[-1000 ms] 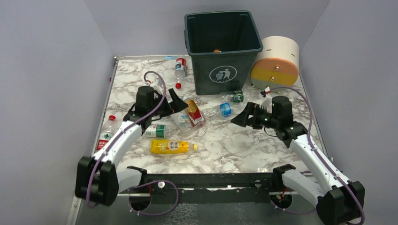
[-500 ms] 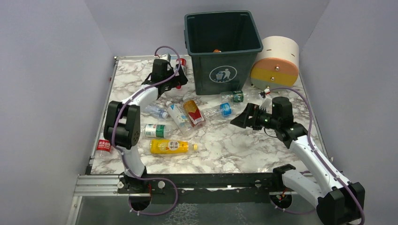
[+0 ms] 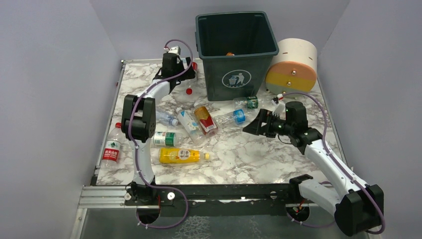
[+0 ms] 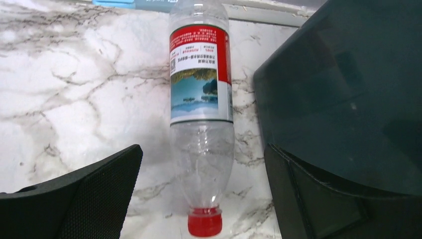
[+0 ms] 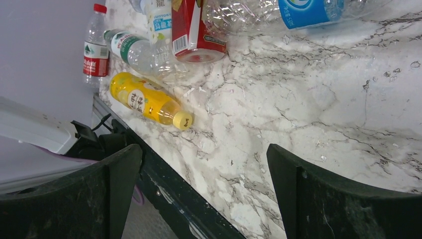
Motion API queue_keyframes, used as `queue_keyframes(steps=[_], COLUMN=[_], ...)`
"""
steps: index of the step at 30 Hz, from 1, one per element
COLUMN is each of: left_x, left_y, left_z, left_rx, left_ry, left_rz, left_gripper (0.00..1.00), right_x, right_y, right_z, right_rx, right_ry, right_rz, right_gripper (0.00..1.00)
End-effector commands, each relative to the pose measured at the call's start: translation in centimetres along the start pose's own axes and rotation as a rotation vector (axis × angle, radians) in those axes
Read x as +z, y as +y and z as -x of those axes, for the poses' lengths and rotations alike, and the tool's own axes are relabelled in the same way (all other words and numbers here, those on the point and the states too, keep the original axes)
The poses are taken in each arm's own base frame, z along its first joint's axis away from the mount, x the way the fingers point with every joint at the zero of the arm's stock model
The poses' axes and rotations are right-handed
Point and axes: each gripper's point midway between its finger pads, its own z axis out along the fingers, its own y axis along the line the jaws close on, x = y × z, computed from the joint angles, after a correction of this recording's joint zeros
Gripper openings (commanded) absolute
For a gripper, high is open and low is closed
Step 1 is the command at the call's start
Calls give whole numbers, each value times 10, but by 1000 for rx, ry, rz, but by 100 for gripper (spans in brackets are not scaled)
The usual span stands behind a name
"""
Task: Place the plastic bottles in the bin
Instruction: Pick up the plastic bottle at the center of the board.
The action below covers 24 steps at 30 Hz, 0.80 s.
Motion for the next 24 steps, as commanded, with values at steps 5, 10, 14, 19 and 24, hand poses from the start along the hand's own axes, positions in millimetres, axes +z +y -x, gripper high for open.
queue_keyframes(steps=[5,10,14,19,24], left_x=[36,51,59,68,72], left_y=[-3,-4,-9,-12,-10], left_z=[3,-6,-9,-10,-16], left_rx=[55,58,71,62,63], left_ry=[-39,-19,-16,-18,-4], left_rz=[-37,-48,-42,-57,-50], left_gripper=[99,99,99,97,91], right_x=[9,12,13,13,12], right_y=[0,-2,-2,-2,-4], right_z=[-1,-3,-4,-4,-6], right_rx=[22,36,42,45,54], right_ry=[14,23,27,31,26], right_rz=[39,39,42,39,35], right_gripper=[100,100,99,100,100])
